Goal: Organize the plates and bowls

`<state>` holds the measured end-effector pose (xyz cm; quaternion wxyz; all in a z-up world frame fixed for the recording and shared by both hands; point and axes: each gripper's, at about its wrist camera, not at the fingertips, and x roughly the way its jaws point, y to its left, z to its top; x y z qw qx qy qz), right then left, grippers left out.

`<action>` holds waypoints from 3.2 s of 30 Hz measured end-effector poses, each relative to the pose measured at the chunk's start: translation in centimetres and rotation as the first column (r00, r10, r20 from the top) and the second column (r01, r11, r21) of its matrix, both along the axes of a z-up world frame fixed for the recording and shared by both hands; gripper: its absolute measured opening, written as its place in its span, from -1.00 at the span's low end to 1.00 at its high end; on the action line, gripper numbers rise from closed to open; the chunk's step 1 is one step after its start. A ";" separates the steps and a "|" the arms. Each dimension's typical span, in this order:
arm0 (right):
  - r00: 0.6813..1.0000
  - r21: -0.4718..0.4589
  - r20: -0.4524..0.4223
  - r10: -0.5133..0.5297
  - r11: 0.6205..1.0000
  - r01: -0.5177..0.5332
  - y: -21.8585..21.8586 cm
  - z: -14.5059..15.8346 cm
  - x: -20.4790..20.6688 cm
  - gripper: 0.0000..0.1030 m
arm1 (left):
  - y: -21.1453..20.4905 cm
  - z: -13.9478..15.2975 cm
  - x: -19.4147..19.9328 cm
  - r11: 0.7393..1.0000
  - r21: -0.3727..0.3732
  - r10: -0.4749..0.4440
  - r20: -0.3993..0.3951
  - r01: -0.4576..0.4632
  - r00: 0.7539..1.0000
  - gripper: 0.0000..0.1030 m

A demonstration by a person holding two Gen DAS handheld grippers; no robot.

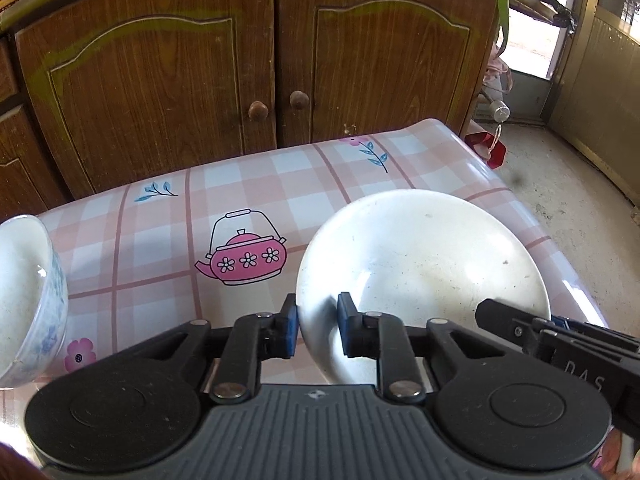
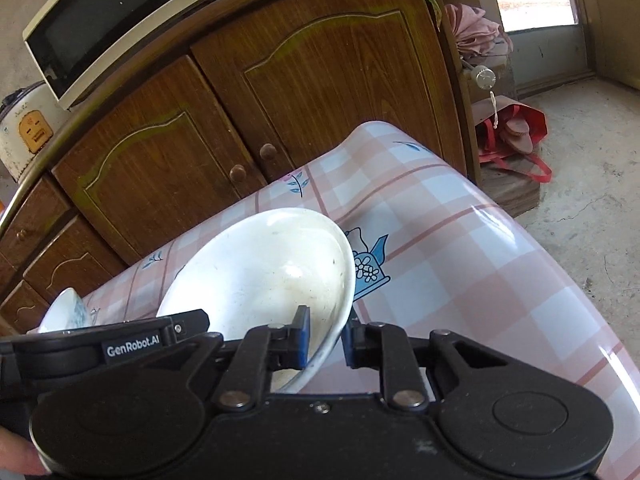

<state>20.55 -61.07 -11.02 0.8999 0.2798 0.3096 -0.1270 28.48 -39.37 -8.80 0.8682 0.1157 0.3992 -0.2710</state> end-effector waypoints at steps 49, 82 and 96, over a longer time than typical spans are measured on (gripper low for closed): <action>0.983 -0.294 0.114 0.144 0.950 -0.105 18.3 18.8 -18.2 -0.57 | 16.5 14.6 -19.9 0.991 -0.121 0.087 0.255 -0.057 0.963 -0.60; 0.973 -0.328 0.106 0.204 0.931 -0.160 23.4 19.0 -22.0 -0.56 | 20.8 14.1 -24.2 0.983 -0.141 0.152 0.268 -0.118 0.951 -0.59; 0.972 -0.330 0.104 0.211 0.929 -0.166 23.9 19.0 -22.4 -0.57 | 21.4 13.9 -25.1 0.982 -0.140 0.164 0.280 -0.128 0.946 -0.58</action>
